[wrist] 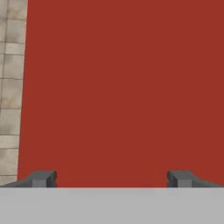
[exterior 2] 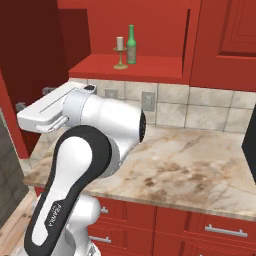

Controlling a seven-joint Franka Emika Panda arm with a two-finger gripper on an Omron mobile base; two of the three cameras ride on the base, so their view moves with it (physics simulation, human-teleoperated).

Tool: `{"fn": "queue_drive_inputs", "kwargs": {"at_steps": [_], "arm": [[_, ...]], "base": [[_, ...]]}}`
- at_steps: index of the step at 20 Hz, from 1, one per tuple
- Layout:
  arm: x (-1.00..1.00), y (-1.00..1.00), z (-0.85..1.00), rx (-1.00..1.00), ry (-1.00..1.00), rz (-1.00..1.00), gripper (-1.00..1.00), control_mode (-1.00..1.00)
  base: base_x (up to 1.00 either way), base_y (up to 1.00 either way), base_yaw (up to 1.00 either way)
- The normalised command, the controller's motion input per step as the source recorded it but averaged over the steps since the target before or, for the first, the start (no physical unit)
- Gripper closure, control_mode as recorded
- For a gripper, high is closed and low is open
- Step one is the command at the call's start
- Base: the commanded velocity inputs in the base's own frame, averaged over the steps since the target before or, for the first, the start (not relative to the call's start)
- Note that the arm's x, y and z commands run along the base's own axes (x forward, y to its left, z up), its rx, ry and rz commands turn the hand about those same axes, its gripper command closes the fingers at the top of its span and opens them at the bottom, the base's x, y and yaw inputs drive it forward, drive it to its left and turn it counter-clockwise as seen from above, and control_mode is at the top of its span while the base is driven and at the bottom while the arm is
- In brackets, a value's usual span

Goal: Get the candle and the beer from the cabinet and move them to the dining counter.

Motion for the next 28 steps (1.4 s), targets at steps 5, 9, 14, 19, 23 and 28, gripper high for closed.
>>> {"fn": "queue_drive_inputs", "kwargs": {"at_steps": [5,9,14,19,23,28], "arm": [[-0.08,0.86,-0.06,-0.02,0.00,-0.08,-1.00,-1.00],[-0.03,0.75,-0.02,-0.01,0.00,-0.08,-1.00,-1.00],[0.00,0.43,0.00,0.00,0.00,-0.05,-1.00,-1.00],[0.00,0.35,0.00,0.00,0.00,-0.04,-1.00,-1.00],[0.00,0.36,0.00,0.00,0.00,-0.03,-1.00,-1.00],[0.00,0.09,0.00,0.00,0.00,-0.01,-1.00,-1.00]], "base": [[0.00,0.00,0.00],[0.00,0.00,0.00],[0.00,0.00,0.00],[0.00,0.00,0.00],[0.00,0.00,0.00],[0.00,0.00,0.00]]}}
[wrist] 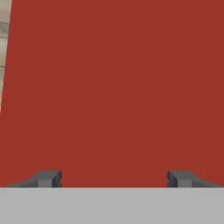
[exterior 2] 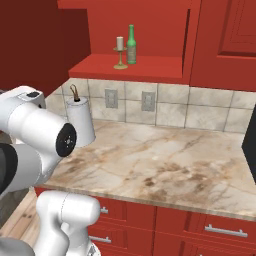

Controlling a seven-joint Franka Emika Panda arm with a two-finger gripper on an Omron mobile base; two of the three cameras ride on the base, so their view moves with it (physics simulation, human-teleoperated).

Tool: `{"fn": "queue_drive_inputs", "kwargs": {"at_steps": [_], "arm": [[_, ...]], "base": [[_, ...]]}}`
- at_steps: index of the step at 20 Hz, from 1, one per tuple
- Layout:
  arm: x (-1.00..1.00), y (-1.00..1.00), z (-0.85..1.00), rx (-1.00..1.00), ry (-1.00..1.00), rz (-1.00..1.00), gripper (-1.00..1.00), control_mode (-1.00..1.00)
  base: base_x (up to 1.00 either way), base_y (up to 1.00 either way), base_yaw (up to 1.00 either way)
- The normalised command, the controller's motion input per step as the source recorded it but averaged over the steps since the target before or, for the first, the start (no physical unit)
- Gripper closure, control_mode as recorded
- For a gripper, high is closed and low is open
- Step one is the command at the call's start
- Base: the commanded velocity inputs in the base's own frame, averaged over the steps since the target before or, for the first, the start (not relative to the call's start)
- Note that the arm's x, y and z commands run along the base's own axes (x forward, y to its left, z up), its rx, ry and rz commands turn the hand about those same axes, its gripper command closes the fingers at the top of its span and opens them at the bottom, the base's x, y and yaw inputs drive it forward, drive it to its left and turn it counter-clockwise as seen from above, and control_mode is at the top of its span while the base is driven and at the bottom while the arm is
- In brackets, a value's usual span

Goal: Get the candle and the beer from the cabinet and move them to the dining counter.

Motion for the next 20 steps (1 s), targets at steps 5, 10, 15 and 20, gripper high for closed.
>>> {"fn": "queue_drive_inputs", "kwargs": {"at_steps": [5,10,15,20], "arm": [[0.00,0.00,0.00,0.00,0.00,0.00,-1.00,-1.00],[0.00,-0.18,0.12,0.00,0.00,-0.07,-1.00,-1.00],[0.00,-0.49,0.33,-0.01,0.01,-0.23,-1.00,-1.00],[-0.05,-0.85,0.08,0.00,0.02,-0.27,-1.00,-1.00]], "base": [[0.00,0.00,0.00],[0.00,0.00,0.00],[0.00,0.00,0.00],[0.00,0.00,0.00]]}}
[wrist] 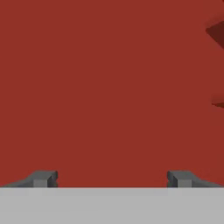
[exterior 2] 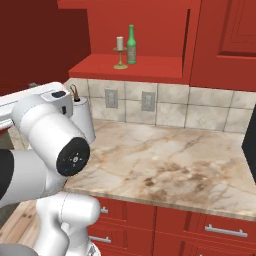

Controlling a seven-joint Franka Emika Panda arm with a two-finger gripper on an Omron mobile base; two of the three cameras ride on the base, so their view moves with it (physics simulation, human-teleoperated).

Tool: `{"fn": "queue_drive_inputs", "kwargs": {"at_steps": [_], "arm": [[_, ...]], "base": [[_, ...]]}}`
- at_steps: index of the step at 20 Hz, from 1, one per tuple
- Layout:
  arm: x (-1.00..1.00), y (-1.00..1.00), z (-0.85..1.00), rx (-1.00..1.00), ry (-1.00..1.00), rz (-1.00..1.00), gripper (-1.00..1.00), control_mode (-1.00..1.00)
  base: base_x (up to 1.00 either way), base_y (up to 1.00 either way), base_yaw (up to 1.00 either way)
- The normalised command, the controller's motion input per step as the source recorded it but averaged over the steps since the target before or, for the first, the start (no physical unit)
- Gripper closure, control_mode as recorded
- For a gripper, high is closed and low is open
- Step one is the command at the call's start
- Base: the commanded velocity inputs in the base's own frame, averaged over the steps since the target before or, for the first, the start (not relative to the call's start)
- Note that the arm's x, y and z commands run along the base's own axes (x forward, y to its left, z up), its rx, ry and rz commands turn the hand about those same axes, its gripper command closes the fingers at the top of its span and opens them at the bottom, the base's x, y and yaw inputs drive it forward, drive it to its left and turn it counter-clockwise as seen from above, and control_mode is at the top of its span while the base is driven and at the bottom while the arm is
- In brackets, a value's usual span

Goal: Get the candle and the beer from the cabinet and move them to the dining counter.

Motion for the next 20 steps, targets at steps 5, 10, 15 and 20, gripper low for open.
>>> {"fn": "queue_drive_inputs", "kwargs": {"at_steps": [5,10,15,20], "arm": [[0.00,-0.73,0.07,0.00,0.10,-0.25,-1.00,-1.00],[0.00,-0.45,0.20,0.00,0.22,-0.28,-1.00,-1.00],[0.00,-0.21,0.05,-0.07,0.21,-0.31,-1.00,-1.00],[0.03,-0.02,0.01,-0.12,0.09,-0.24,-1.00,-1.00]], "base": [[0.00,0.00,0.00],[0.00,0.00,0.00],[0.00,0.00,0.00],[0.00,0.00,0.00]]}}
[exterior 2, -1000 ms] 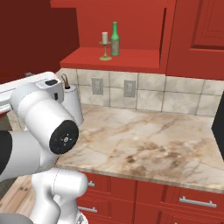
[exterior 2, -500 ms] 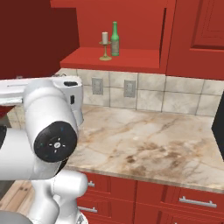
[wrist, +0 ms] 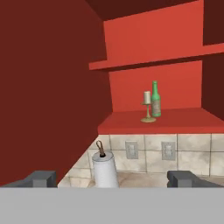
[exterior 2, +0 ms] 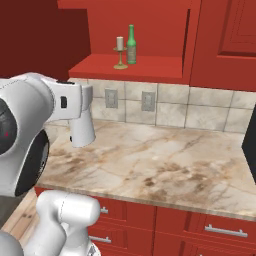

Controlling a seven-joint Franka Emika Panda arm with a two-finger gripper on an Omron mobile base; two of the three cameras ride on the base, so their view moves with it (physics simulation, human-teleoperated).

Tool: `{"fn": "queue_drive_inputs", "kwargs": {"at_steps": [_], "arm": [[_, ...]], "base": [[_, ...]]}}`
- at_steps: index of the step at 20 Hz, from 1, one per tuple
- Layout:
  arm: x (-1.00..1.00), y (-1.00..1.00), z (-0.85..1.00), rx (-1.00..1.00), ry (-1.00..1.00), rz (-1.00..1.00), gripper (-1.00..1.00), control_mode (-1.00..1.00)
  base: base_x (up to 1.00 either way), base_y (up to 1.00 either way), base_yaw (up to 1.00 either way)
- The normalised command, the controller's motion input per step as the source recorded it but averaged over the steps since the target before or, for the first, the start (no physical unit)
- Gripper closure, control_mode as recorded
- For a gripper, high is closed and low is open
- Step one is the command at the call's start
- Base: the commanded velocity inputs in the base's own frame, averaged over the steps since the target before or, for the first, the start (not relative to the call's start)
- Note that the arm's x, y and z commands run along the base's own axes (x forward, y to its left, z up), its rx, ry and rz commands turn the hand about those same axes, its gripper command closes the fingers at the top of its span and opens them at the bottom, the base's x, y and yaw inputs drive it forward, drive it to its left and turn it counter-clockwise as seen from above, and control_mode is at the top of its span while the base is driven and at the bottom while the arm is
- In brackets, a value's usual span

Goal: Get the candle and the beer from the cabinet and move them to the dining counter.

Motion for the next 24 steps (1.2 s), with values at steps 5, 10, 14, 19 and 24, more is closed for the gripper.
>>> {"fn": "queue_drive_inputs", "kwargs": {"at_steps": [5,10,14,19,24], "arm": [[0.15,0.00,0.00,-0.11,0.00,-0.09,-1.00,-1.00],[0.33,0.00,0.00,-0.06,0.00,-0.04,-1.00,-1.00],[0.50,0.00,0.00,-0.07,0.02,-0.08,-1.00,-1.00],[0.55,0.00,0.00,-0.02,0.03,-0.11,-1.00,-1.00],[0.48,0.00,0.00,0.00,0.02,-0.13,-1.00,-1.00]], "base": [[0.00,0.00,0.00],[0.00,0.00,0.00],[0.00,0.00,0.00],[0.00,0.00,0.00],[0.00,0.00,0.00]]}}
